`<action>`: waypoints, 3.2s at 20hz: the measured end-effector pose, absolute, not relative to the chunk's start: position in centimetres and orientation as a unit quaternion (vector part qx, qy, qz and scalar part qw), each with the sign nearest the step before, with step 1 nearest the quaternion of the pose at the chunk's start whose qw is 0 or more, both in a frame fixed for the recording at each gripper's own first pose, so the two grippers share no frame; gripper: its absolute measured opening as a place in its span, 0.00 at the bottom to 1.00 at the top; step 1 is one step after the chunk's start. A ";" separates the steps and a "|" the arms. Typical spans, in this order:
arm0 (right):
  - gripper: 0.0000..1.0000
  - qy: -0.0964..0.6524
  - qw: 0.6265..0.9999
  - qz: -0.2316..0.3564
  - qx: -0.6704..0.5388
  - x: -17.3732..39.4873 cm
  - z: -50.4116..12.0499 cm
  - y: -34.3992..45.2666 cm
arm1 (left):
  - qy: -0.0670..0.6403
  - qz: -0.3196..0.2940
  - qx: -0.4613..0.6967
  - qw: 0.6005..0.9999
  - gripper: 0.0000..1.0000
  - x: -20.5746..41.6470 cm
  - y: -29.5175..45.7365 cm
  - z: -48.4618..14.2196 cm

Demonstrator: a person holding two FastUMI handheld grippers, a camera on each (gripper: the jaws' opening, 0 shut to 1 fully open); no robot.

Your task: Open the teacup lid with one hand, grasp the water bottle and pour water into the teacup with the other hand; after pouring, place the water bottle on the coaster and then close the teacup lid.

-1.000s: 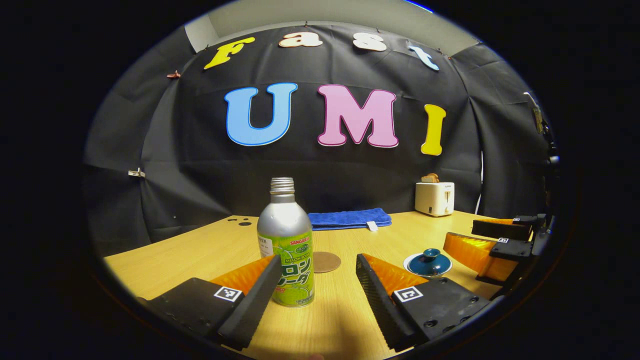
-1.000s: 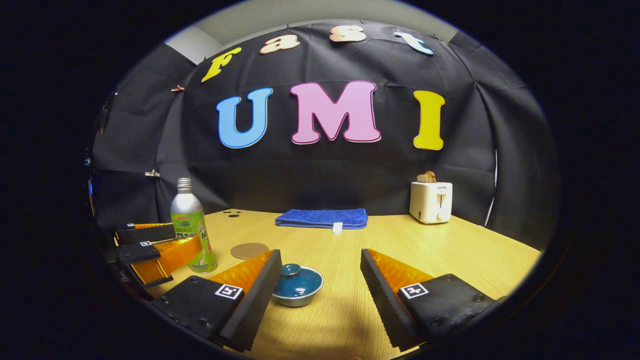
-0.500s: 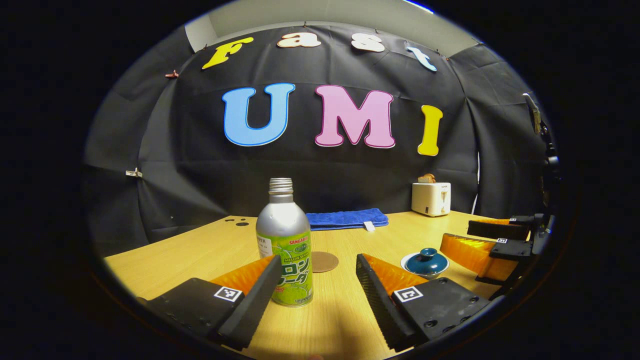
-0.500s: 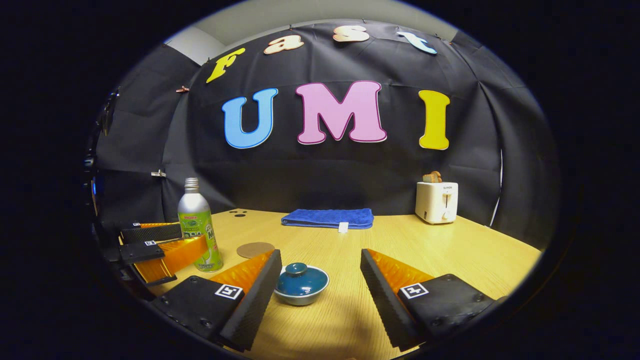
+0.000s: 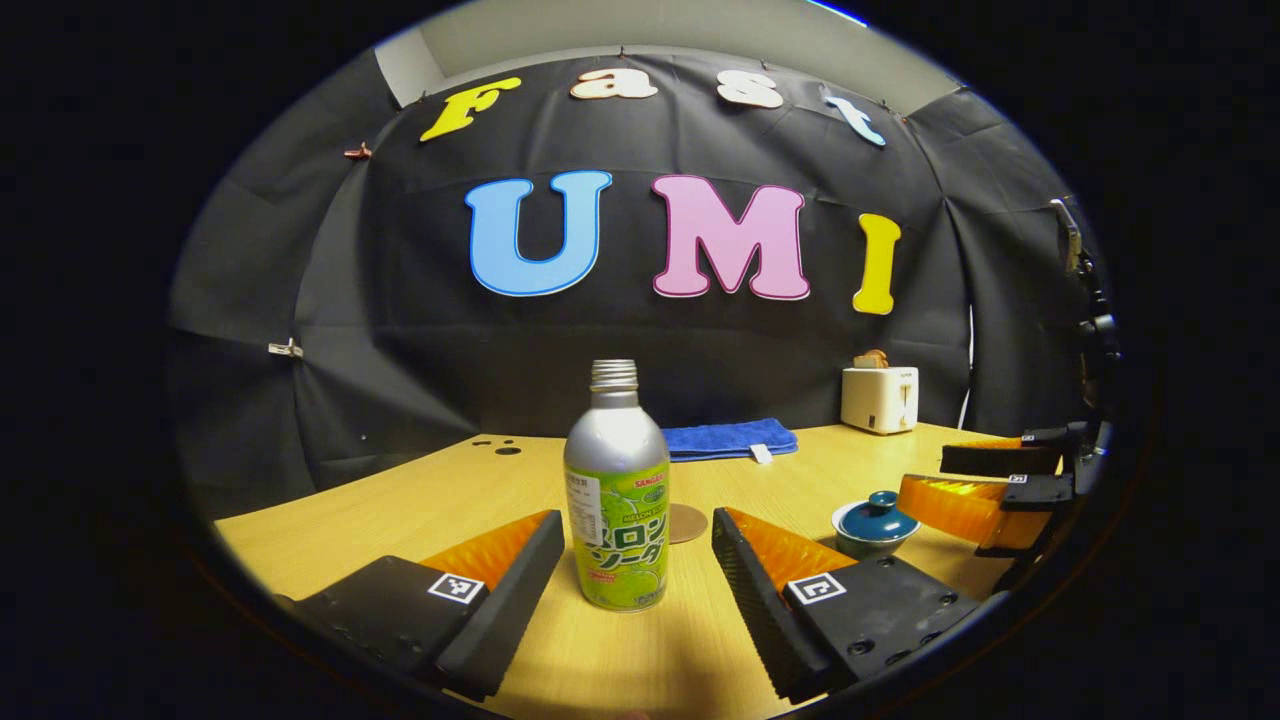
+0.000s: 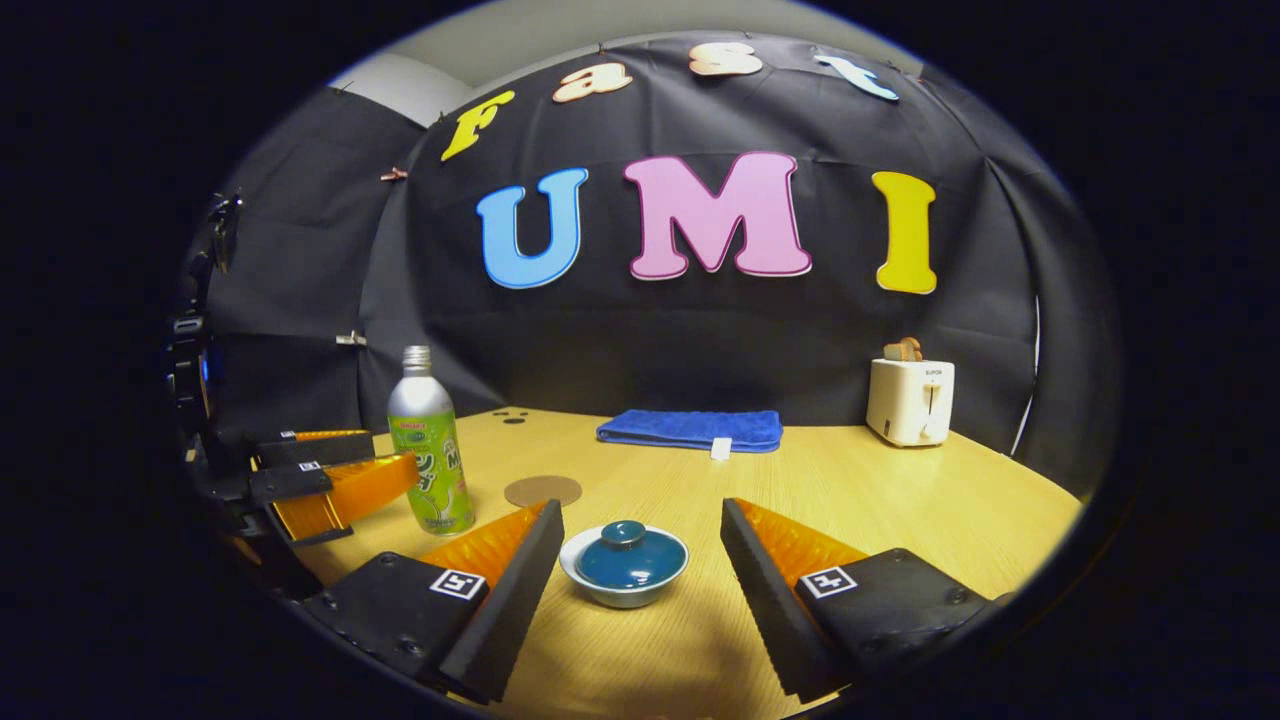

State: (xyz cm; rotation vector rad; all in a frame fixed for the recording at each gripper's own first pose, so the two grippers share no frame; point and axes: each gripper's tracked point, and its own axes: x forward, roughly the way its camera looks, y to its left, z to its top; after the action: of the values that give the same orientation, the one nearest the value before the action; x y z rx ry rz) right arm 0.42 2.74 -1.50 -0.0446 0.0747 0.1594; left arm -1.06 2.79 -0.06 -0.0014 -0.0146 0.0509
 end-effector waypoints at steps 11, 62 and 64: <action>0.83 0.115 0.987 0.067 -0.092 4.3 -4.1 3.3 | -0.028 0.009 0.000 1.000 0.94 -1.5 2.1 0.6; 0.28 0.001 1.000 0.012 -0.001 3.3 -0.3 -7.7 | 0.000 0.015 0.051 0.999 0.80 7.2 3.4 -0.2; 0.28 0.002 1.000 0.010 -0.001 3.4 -0.3 -8.5 | 0.000 0.019 0.108 0.994 0.79 7.4 2.8 -0.3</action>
State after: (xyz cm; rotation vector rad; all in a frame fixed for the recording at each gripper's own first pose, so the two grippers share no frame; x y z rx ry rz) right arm 3.38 -8.50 -0.26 -0.0010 0.0032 0.0191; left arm 7.45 2.81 -0.26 0.2159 0.0003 0.0373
